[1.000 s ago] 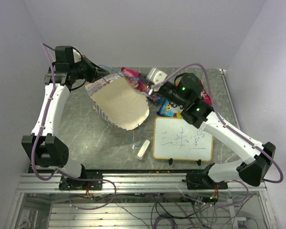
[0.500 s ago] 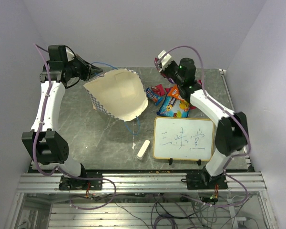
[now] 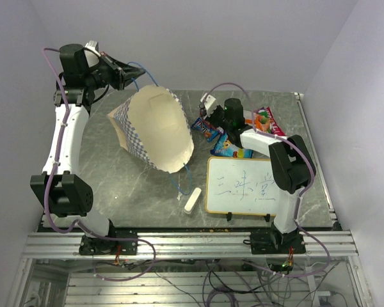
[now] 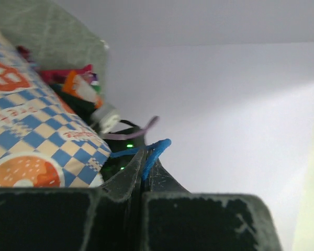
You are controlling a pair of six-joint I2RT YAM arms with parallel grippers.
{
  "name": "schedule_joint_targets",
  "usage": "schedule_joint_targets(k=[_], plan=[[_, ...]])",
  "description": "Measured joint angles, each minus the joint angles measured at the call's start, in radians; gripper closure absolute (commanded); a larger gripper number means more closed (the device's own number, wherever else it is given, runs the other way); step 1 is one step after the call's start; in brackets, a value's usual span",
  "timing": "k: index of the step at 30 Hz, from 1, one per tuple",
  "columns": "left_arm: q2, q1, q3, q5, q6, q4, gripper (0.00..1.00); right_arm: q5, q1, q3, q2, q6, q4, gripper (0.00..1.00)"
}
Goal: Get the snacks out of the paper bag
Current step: Adjust the paper bag at the center of the board.
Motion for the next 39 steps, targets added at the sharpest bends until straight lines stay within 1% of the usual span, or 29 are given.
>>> schedule_joint_targets(k=[2,3,4,6,7,9,11,12,13,14,17,21,24,27,28,30,31,33,35,37,39], plan=[[-0.002,-0.020,0.006,0.003,-0.064,0.066,0.93,0.001,0.004,-0.023,0.000,0.035,0.005,0.61],[-0.003,-0.037,0.005,0.004,-0.108,0.109,0.93,0.003,0.005,-0.031,0.000,0.050,0.008,0.52],[-0.003,-0.054,0.003,0.004,-0.148,0.151,0.93,0.006,0.004,-0.038,0.000,0.066,0.010,0.46],[-0.003,-0.082,-0.008,0.004,-0.218,0.225,0.93,0.016,0.003,-0.054,-0.002,0.099,0.013,0.38],[-0.004,-0.092,-0.012,0.004,-0.239,0.242,0.93,0.023,0.002,-0.062,-0.004,0.115,0.015,0.36],[-0.010,-0.100,-0.021,0.004,-0.255,0.246,0.93,0.029,0.000,-0.074,-0.013,0.142,0.013,0.31],[-0.034,-0.085,-0.064,0.003,-0.250,0.240,0.93,0.033,0.000,-0.075,-0.025,0.166,0.008,0.25],[-0.049,-0.073,-0.087,0.003,-0.239,0.233,0.93,0.035,0.000,-0.074,-0.034,0.176,0.005,0.19],[-0.066,-0.052,-0.116,0.001,-0.224,0.221,0.93,0.038,0.000,-0.074,-0.048,0.190,-0.004,0.05],[-0.082,-0.028,-0.138,0.000,-0.199,0.195,0.93,0.040,0.000,-0.072,-0.057,0.201,-0.010,0.00],[-0.127,0.076,-0.179,-0.006,-0.096,0.079,0.93,0.049,0.000,-0.059,-0.095,0.230,-0.033,0.00],[-0.217,0.204,-0.245,-0.034,0.058,-0.120,0.93,0.048,0.000,-0.026,-0.153,0.285,-0.076,0.00],[-0.297,0.245,-0.323,-0.042,0.142,-0.239,0.93,0.051,0.000,-0.018,-0.207,0.365,-0.088,0.00],[-0.335,0.269,-0.352,-0.053,0.232,-0.359,0.90,0.052,0.000,-0.018,-0.256,0.449,-0.096,0.00],[-0.338,0.285,-0.353,-0.061,0.274,-0.409,0.86,0.051,0.000,-0.018,-0.274,0.480,-0.102,0.00],[-0.338,0.315,-0.352,-0.080,0.347,-0.485,0.70,0.059,0.003,-0.009,-0.308,0.546,-0.135,0.00],[-0.336,0.325,-0.348,-0.096,0.380,-0.525,0.59,0.068,0.005,0.001,-0.319,0.575,-0.155,0.00],[-0.330,0.334,-0.326,-0.129,0.439,-0.599,0.46,0.091,0.008,0.049,-0.338,0.649,-0.229,0.00],[-0.328,0.335,-0.287,-0.160,0.486,-0.650,0.32,0.103,0.008,0.108,-0.354,0.708,-0.313,0.00],[-0.330,0.335,-0.245,-0.190,0.519,-0.683,0.22,0.106,0.009,0.153,-0.380,0.749,-0.405,0.00],[-0.334,0.332,-0.216,-0.230,0.539,-0.711,0.17,0.115,0.009,0.179,-0.416,0.774,-0.497,0.00]])
